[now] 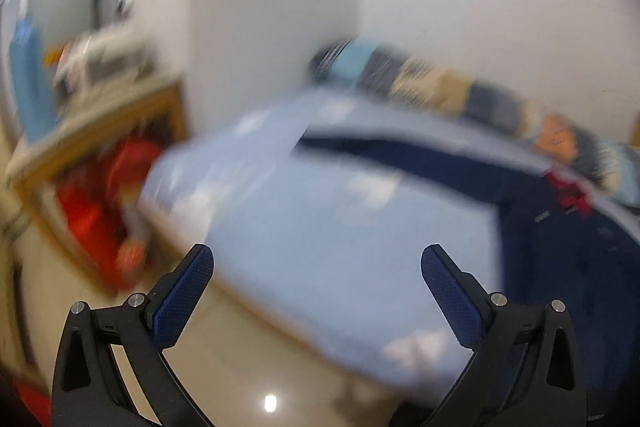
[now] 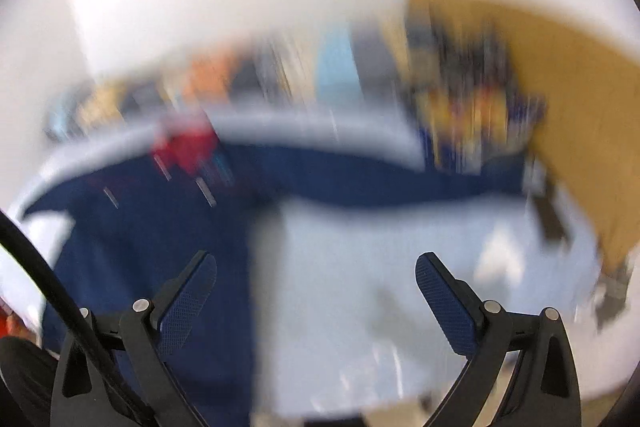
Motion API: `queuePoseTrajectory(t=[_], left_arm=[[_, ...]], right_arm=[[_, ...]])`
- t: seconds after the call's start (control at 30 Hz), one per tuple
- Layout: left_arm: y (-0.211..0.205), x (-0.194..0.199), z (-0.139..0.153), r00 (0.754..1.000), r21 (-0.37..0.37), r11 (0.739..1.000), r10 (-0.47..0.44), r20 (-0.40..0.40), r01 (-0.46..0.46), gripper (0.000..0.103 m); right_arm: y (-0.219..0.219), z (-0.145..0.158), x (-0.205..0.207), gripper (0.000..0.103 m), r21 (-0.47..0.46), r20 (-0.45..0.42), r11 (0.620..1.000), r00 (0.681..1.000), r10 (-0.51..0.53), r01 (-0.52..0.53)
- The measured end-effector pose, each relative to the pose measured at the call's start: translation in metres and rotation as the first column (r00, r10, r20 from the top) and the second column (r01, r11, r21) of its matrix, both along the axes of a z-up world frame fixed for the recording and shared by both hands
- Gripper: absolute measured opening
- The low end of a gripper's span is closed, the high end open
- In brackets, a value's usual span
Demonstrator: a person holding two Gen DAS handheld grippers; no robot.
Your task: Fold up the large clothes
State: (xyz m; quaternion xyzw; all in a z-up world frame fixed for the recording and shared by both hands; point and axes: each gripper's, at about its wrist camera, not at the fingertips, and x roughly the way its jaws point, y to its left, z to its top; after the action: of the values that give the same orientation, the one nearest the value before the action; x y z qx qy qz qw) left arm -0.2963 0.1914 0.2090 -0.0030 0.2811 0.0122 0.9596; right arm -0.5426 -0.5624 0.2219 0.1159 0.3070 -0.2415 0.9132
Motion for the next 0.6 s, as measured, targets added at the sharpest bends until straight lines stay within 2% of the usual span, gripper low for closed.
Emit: queuePoseTrajectory(t=[0.07, 0.13, 0.17, 0.2, 0.23, 0.3, 0.33, 0.37, 0.43, 0.5, 0.53, 0.6], left_arm=[[-0.041, -0.015, 0.038, 0.990, -0.015, 0.996, -0.086, 0.108, 0.088, 0.103], [-0.078, -0.022, 0.079, 0.961, -0.037, 0.980, -0.184, 0.205, 0.195, 0.103], [-0.101, -0.024, 0.099, 0.941, -0.033, 0.967, -0.236, 0.243, 0.251, 0.103], [-0.131, -0.030, 0.115, 0.915, -0.022, 0.950, -0.293, 0.278, 0.311, 0.103], [-0.153, -0.034, 0.126, 0.898, -0.013, 0.938, -0.327, 0.295, 0.345, 0.103], [-0.211, -0.040, 0.139, 0.856, -0.017, 0.899, -0.411, 0.314, 0.438, 0.103], [-0.228, -0.048, 0.135, 0.848, -0.021, 0.884, -0.441, 0.293, 0.467, 0.103], [-0.253, -0.045, 0.131, 0.852, -0.023, 0.877, -0.461, 0.248, 0.481, 0.103], [-0.310, -0.042, 0.103, 0.878, -0.033, 0.883, -0.461, 0.126, 0.468, 0.103], [-0.356, -0.040, 0.056, 0.901, -0.050, 0.900, -0.433, 0.018, 0.433, 0.103], [-0.366, -0.033, 0.036, 0.912, -0.049, 0.912, -0.409, -0.014, 0.408, 0.103], [-0.383, -0.033, -0.021, 0.944, -0.035, 0.945, -0.326, -0.056, 0.324, 0.103]], right_arm=[[0.047, 0.056, -0.011, 0.103, -0.145, 0.182, 0.989, 0.982, 0.043, -0.016], [0.103, 0.075, -0.030, 0.103, -0.262, 0.315, 0.965, 0.945, 0.086, -0.001], [0.131, 0.078, -0.037, 0.103, -0.317, 0.387, 0.948, 0.911, 0.146, -0.017], [0.148, 0.077, -0.034, 0.103, -0.340, 0.418, 0.938, 0.884, 0.209, -0.061], [0.165, 0.074, -0.023, 0.103, -0.361, 0.405, 0.927, 0.877, 0.258, -0.106], [0.192, 0.065, 0.012, 0.103, -0.379, 0.328, 0.912, 0.898, 0.292, -0.159], [0.204, 0.058, 0.036, 0.103, -0.360, 0.283, 0.906, 0.899, 0.333, -0.223], [0.215, 0.050, 0.048, 0.103, -0.343, 0.269, 0.904, 0.895, 0.356, -0.256], [0.234, 0.036, 0.069, 0.103, -0.333, 0.252, 0.904, 0.899, 0.358, -0.267], [0.243, 0.014, 0.096, 0.103, -0.299, 0.211, 0.919, 0.922, 0.325, -0.255], [0.238, 0.002, 0.104, 0.103, -0.278, 0.199, 0.924, 0.925, 0.324, -0.264], [0.228, -0.031, 0.114, 0.103, -0.211, 0.138, 0.946, 0.951, 0.276, -0.244]])
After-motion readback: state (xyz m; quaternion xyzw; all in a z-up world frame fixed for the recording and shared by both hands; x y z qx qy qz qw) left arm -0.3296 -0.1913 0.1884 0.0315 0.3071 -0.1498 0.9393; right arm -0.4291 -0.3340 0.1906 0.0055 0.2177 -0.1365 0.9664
